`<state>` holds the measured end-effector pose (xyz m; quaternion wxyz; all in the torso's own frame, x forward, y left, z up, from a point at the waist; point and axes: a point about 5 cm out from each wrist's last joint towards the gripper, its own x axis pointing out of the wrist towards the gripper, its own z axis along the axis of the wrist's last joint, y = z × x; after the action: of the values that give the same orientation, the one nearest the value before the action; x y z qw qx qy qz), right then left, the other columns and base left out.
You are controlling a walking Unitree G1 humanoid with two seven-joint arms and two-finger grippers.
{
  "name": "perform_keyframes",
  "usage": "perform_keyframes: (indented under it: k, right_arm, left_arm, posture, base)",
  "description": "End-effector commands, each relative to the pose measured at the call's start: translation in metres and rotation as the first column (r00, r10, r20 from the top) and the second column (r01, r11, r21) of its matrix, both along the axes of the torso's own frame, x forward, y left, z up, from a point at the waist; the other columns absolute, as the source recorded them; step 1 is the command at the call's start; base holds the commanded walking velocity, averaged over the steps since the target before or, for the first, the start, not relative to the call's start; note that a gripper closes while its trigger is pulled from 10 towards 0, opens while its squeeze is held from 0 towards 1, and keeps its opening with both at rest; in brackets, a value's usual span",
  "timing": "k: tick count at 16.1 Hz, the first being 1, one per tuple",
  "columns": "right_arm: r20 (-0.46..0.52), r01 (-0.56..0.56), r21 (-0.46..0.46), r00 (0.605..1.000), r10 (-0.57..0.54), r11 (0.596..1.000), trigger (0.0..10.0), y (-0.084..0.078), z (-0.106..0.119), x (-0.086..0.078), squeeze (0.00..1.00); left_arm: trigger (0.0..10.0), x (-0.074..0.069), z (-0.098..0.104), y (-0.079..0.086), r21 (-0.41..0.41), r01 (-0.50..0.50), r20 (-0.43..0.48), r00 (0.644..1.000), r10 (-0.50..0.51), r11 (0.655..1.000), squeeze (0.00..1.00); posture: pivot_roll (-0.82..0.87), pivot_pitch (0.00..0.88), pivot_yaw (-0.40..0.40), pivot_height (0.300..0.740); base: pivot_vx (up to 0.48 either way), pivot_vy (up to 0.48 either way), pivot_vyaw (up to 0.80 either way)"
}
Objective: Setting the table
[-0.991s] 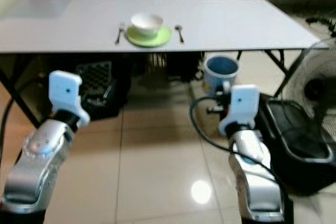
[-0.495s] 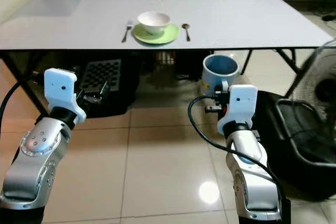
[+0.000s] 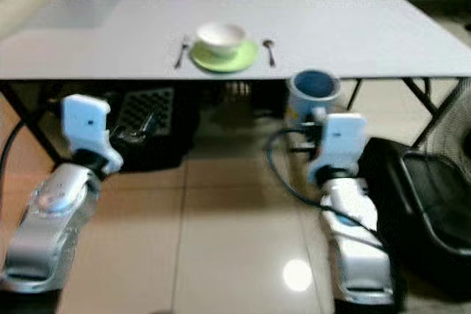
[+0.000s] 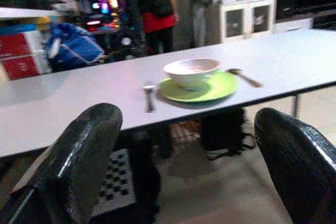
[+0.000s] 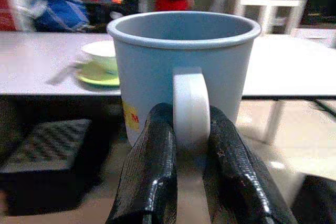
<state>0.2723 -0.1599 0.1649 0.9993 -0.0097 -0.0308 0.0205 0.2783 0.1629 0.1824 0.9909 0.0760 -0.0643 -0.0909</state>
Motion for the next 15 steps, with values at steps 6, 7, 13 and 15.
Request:
perform_keyframes:
  k: [6,7,13,15]
  right_arm:
    - [0.001,0.044,0.022,0.999,-0.044,0.999,10.0,-0.0110,0.0010,-0.0001,0.00]
    - [0.001,0.044,0.023,0.999,-0.044,0.999,10.0,-0.0112,0.0011,0.0000,0.00]
    - [0.028,0.024,0.016,0.999,-0.024,1.000,10.0,-0.0088,0.0059,0.0019,0.00]
    - [0.027,0.016,0.013,1.000,-0.017,1.000,10.0,-0.0078,0.0061,0.0025,0.00]
  left_arm:
    - [10.0,0.0010,0.0015,-0.0064,-0.009,0.036,0.003,0.999,-0.036,0.999,0.00]
    - [10.0,0.0011,0.0016,-0.0065,-0.008,0.037,0.003,0.999,-0.037,0.999,0.00]
    - [10.0,0.0028,0.0065,-0.0036,0.000,0.032,0.019,0.999,-0.032,0.999,0.00]
    - [10.0,0.0032,0.0071,-0.0027,0.001,0.029,0.021,0.999,-0.030,1.000,0.00]
  posture:
    - [0.08,0.000,-0.007,0.740]
    - [0.08,0.000,-0.006,0.740]
    - [0.08,0.000,-0.008,0.740]
    - [0.09,0.000,-0.010,0.740]
  base:
    - [0.379,0.000,0.00]
    - [0.386,0.000,0.00]
    - [0.382,0.000,-0.27]
    - [0.382,0.000,0.00]
